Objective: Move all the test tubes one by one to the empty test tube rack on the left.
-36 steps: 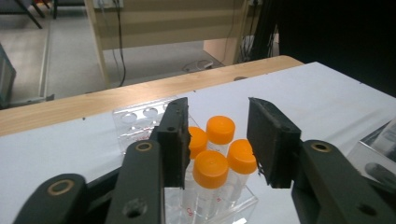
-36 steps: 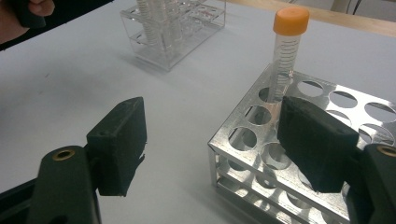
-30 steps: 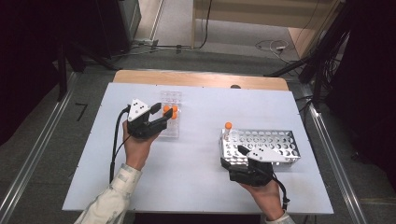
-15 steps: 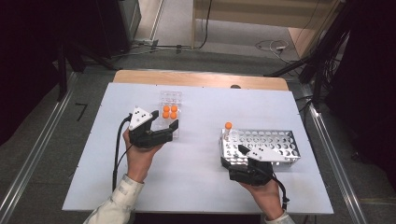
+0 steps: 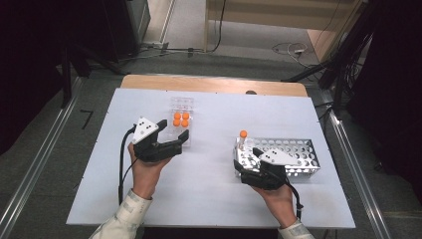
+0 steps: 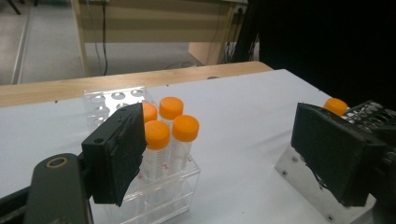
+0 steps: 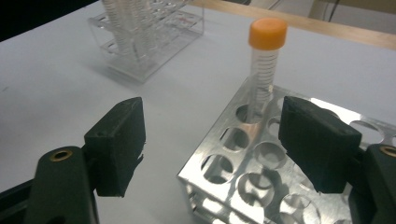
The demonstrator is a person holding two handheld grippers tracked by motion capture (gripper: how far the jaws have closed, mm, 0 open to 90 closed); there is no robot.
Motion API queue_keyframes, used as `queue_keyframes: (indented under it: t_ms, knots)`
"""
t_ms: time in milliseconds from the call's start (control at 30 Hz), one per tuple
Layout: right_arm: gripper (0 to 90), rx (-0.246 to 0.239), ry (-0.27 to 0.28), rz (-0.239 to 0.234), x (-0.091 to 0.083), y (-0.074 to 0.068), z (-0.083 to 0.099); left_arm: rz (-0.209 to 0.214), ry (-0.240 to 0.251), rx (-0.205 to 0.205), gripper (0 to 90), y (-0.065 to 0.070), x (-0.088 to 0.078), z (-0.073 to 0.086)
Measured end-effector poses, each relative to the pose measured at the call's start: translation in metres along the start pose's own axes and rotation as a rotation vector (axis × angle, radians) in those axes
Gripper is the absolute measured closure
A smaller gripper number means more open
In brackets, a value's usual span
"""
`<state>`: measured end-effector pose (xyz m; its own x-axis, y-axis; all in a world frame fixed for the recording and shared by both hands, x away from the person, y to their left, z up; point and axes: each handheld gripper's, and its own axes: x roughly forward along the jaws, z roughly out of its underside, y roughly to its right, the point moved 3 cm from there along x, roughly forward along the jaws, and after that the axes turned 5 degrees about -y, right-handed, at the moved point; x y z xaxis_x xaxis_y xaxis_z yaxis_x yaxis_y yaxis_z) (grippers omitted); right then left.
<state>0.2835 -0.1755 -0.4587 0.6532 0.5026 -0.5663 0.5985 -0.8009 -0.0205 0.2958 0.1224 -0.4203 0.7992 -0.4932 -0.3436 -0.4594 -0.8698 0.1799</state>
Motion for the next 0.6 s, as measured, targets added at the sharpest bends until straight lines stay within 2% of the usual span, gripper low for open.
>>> queue_keyframes:
  t_ms: [133,367,600]
  knots:
    - [22.0,0.015,0.004,0.033,0.01,0.006,-0.003,0.009,0.0,0.004,18.2,0.003,0.0,0.0]
    - [22.9,0.011,-0.001,0.082,0.023,0.011,-0.007,0.012,-0.009,0.01,18.2,0.004,0.001,0.001]
    - [30.3,0.022,-0.017,0.133,0.033,0.012,-0.015,0.017,-0.003,0.007,18.3,0.003,0.0,0.0]
